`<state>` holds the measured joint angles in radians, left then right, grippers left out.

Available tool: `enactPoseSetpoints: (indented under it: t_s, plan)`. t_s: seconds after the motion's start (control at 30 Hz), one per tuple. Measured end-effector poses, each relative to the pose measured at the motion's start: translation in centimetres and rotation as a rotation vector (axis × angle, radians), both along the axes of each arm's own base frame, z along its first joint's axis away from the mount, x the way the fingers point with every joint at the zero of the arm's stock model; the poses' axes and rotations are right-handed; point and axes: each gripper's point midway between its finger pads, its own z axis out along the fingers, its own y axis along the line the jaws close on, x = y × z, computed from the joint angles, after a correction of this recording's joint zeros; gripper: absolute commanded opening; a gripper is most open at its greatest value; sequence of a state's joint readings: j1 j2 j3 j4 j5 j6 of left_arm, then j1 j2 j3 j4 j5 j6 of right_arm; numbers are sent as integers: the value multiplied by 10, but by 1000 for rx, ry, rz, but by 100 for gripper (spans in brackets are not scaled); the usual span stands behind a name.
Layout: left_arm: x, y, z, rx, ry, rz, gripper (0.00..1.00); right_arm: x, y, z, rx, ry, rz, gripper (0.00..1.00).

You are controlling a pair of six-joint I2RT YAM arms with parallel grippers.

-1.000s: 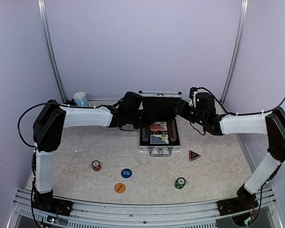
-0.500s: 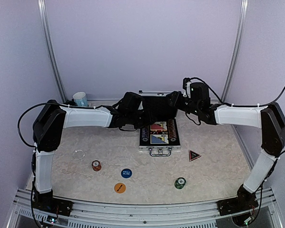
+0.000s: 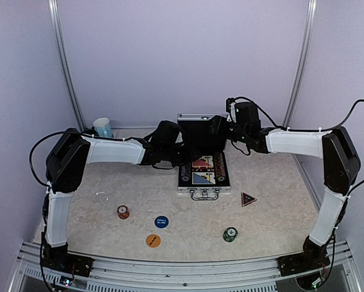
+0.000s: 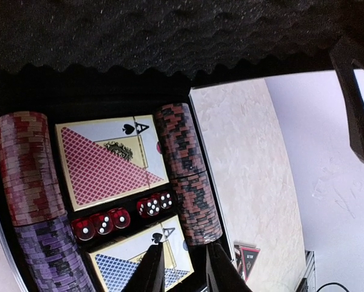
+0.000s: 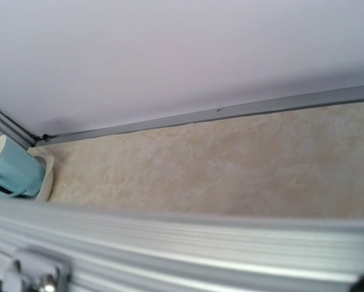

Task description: Pack up texas hold em set

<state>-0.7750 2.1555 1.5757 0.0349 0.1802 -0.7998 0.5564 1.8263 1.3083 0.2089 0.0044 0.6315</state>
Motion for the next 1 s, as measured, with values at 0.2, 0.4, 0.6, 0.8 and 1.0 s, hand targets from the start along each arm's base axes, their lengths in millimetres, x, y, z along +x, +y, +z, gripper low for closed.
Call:
enactPoseSetpoints:
  t_s: [0.2, 0.4, 0.6, 0.8, 1.0]
  plan:
    - [-29, 4, -36, 31, 53, -39, 25, 0, 0, 0, -7, -1, 2, 58]
    - [-64, 15, -48, 65, 91, -67, 26, -9, -2, 0, -3, 7, 21, 58]
    - [-73, 25, 0, 14, 20, -52, 26, -23, -4, -4, 7, 28, 46, 58]
    - [-71, 31, 31, -18, -37, -32, 27, -35, -6, -14, 11, 57, 64, 57]
    - [-73, 39, 18, 20, -23, -14, 27, -52, -2, -18, 9, 70, 89, 57]
